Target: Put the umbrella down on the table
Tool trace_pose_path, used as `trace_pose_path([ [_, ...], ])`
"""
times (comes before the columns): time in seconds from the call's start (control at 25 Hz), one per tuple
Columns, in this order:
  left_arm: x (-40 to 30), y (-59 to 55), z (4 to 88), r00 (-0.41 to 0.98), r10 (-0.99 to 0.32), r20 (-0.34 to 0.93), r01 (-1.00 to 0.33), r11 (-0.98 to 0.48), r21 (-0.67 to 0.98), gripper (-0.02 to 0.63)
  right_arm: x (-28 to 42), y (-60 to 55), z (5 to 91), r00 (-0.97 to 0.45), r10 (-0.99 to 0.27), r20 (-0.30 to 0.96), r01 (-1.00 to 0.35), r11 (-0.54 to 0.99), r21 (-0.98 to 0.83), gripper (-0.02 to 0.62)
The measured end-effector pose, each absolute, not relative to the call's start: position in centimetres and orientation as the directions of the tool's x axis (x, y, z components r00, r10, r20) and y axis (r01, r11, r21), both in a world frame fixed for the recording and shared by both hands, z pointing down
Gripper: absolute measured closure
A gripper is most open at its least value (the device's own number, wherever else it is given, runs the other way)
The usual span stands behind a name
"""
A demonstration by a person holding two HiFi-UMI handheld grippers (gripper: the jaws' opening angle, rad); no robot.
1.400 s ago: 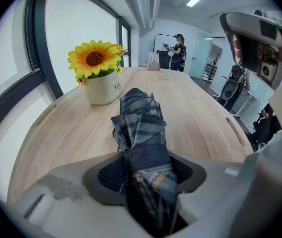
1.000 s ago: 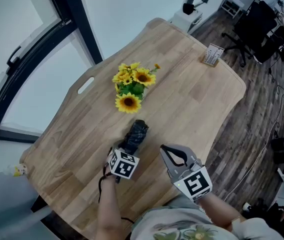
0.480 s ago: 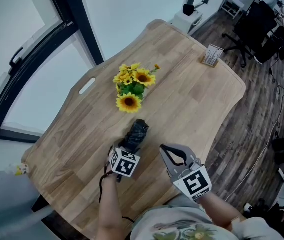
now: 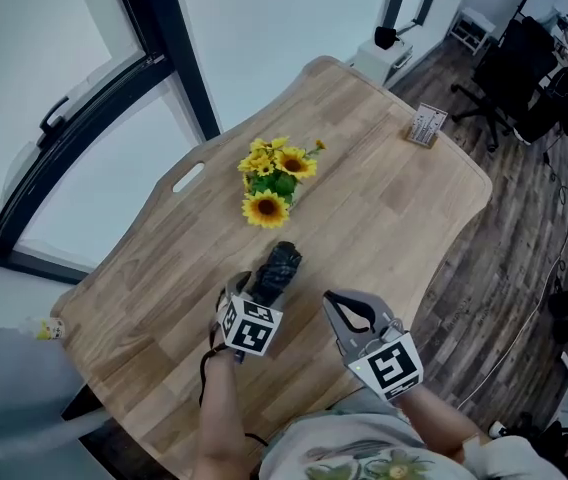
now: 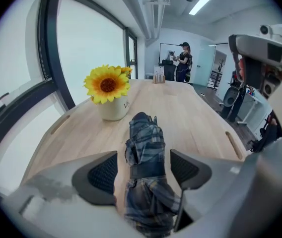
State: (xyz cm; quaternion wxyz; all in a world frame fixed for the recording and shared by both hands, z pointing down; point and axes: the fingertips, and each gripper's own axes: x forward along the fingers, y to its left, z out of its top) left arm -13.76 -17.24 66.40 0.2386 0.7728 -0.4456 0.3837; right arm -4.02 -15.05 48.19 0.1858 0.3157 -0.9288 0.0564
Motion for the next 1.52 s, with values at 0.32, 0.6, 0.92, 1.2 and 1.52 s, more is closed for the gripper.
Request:
trace_pose_path([
  [0.32,-14.0,-16.6,61.5,0.277,-0.602,0.749,-0.882,-0.469,-0.050,0.268,-3.6,-13.2,47.2,-0.745,-0.568,0.349,-0.603,0.798,0.011,0.595],
  [0.6,-14.1,-16.0,56.5,0.235,-0.710,0.664,-0.905,-0.409,-0.117,0.355,-3.7,-11.6,45.5,-0.763,-0.568,0.309,-0.594,0.804,0.012,0.595],
  [0.92,-13.3,-14.7,51.3,0.206,-0.810,0.549,-0.917,-0.355,-0.179,0.551,-3.5,-10.3,44.4,-0.774,-0.565,0.287,-0.588,0.809,0.007,0.595],
  [1.2,-12.9,-12.7,48.3,0.192,-0.843,0.502,-0.935,-0.313,-0.169,0.600,-3.4,-9.6,43.7,-0.783,-0.556,0.278,-0.578,0.816,0.003,0.597],
  [1.52,-13.1,-11.0,46.3,0.209,-0.865,0.456,-0.950,-0.290,-0.114,0.600,-3.9,-8.8,43.2,-0.794,-0.540,0.278,-0.558,0.830,0.021,0.597],
])
